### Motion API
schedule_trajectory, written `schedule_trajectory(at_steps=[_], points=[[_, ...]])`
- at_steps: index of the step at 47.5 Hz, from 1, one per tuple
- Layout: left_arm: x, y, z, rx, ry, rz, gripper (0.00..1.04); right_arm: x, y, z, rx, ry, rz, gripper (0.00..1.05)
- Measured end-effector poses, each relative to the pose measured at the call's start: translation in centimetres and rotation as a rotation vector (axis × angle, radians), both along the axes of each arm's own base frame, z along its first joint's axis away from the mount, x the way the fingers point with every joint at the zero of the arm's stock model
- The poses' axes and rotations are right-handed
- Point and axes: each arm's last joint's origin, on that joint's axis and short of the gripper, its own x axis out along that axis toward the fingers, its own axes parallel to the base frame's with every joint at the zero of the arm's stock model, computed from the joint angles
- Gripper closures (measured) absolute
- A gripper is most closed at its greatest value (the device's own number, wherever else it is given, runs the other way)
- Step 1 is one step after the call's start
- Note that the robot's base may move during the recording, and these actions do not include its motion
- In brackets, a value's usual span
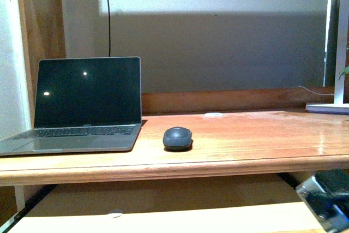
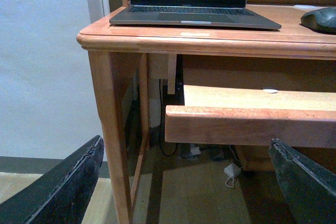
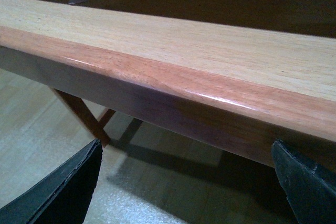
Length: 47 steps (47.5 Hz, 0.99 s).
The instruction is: Place mouse
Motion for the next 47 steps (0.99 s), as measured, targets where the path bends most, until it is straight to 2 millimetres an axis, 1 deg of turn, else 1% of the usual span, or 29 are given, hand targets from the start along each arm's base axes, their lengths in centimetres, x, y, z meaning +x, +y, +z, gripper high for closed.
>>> schedule_trajectory(at_steps=[9, 16, 28, 31, 33, 40, 43, 47], points=[[0.0, 0.0, 0.0, 0.0, 0.0, 0.0, 0.08, 2.7, 3.0, -0.2, 0.003, 0.002, -0.052, 0.07], [0.0, 0.0, 0.0, 0.0, 0.0, 0.0, 0.08, 4.9, 5.4, 0.2, 0.007, -0.01, -0.08, 0.07], [0.0, 0.0, 0.0, 0.0, 0.0, 0.0, 0.08, 8.1, 8.1, 0.3, -0.019, -0.026, -0.148, 0.07], [0.0, 0.0, 0.0, 0.0, 0.0, 0.0, 0.08, 8.4, 8.5, 0.1, -0.031, -0.019, -0.16, 0.07], [0.0, 0.0, 0.0, 0.0, 0.0, 0.0, 0.08, 8.7, 9.3, -0.1, -0.031, -0.002, -0.182, 0.07], [0.0, 0.0, 0.0, 0.0, 0.0, 0.0, 0.08, 8.7, 8.8, 0.3, 0.001, 0.009, -0.211, 0.07], [0.0, 0.0, 0.0, 0.0, 0.0, 0.0, 0.08, 8.6, 7.9, 0.9, 0.019, 0.007, -0.256, 0.07], [0.0, 0.0, 0.0, 0.0, 0.0, 0.0, 0.08, 8.1, 5.5, 2.7, 0.066, -0.016, -0.343, 0.07]])
